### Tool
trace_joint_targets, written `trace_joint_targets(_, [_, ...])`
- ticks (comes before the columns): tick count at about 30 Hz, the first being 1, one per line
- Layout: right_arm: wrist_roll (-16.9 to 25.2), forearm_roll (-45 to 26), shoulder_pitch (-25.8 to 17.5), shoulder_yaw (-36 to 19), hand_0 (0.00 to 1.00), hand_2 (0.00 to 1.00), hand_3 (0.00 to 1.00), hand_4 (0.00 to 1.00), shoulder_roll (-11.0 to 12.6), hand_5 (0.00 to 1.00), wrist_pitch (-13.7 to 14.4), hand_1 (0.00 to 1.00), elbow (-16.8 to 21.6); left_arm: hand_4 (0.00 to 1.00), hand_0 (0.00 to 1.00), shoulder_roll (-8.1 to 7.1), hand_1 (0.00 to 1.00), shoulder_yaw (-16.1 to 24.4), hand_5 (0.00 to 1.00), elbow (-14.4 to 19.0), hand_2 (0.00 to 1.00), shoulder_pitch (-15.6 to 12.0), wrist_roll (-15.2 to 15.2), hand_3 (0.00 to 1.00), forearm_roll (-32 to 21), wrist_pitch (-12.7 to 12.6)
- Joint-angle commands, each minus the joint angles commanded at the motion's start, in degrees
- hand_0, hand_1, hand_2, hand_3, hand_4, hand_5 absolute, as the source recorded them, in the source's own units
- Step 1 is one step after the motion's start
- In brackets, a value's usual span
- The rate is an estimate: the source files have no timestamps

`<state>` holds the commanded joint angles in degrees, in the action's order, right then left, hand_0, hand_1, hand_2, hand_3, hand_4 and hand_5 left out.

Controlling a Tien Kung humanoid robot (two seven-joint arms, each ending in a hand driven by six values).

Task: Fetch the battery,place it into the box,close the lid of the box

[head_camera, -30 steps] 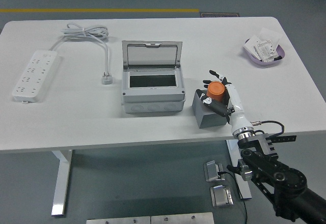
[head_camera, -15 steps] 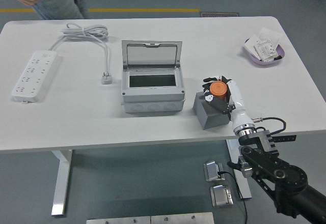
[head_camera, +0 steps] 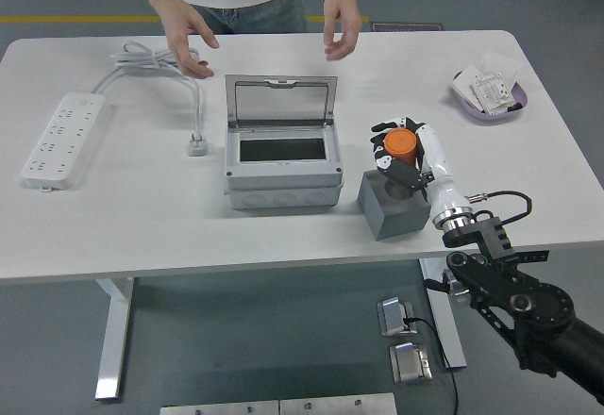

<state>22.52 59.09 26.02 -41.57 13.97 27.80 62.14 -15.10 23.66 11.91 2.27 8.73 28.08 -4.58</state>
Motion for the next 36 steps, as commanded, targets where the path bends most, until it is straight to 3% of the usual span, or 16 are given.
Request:
trace_joint_targets(5, [-6.5,8.0,5.9,4.9,0.380,0.499,0.473,0.002,0.2,0.002,-0.4,0.444,0.7,0.602,0.632,-0.10,0.683,0.8,0.002,0.0,0.598,-0.1,0.4,0.595,1.0,0.1])
trace_joint_targets(12, [-16.2,20.3,15.1,12.4,0.351,0.503,0.476,0.002,-1.8,0.002,-4.3,0.442,-1.2,0.601,0.632,-0.51,0.683,1.4,0.002,0.1,0.597,0.1,0.6,0.594,1.8,0.1])
trace_joint_targets(13, [-17.5,21.8,16.6,13.5,0.238,0.501,0.474,0.002,-2.3,0.002,-4.9,0.380,-1.9,0.608,0.632,-0.57,0.683,1.5,0.006,0.1,0.598,0.1,0.7,0.595,1.9,0.2])
trace_joint_targets(16, [-20.6,25.3,20.6,16.8,0.238,0.501,0.474,0.002,-3.8,0.002,-6.1,0.380,-4.3,0.608,0.632,-0.74,0.683,1.7,0.006,0.1,0.598,0.1,0.8,0.595,2.2,0.2])
trace_joint_targets(25, [-22.4,23.0,30.5,26.4,0.226,0.498,0.475,0.002,-8.9,0.002,-7.4,0.359,-11.5,0.617,0.632,-1.48,0.683,2.5,0.033,0.2,0.598,0.1,1.2,0.593,3.3,0.3])
trace_joint_targets(30, [-22.5,20.4,32.5,30.7,0.227,0.499,0.479,0.002,-11.5,0.002,-7.6,0.361,-15.5,0.618,0.632,-1.63,0.683,2.5,0.034,0.2,0.599,0.4,1.2,0.594,3.6,0.3])
trace_joint_targets(36, [-22.5,19.6,32.8,33.1,0.227,0.499,0.479,0.002,-12.2,0.002,-8.9,0.361,-18.7,0.618,0.632,-1.69,0.683,1.6,0.034,0.2,0.599,0.7,0.9,0.594,3.0,0.4])
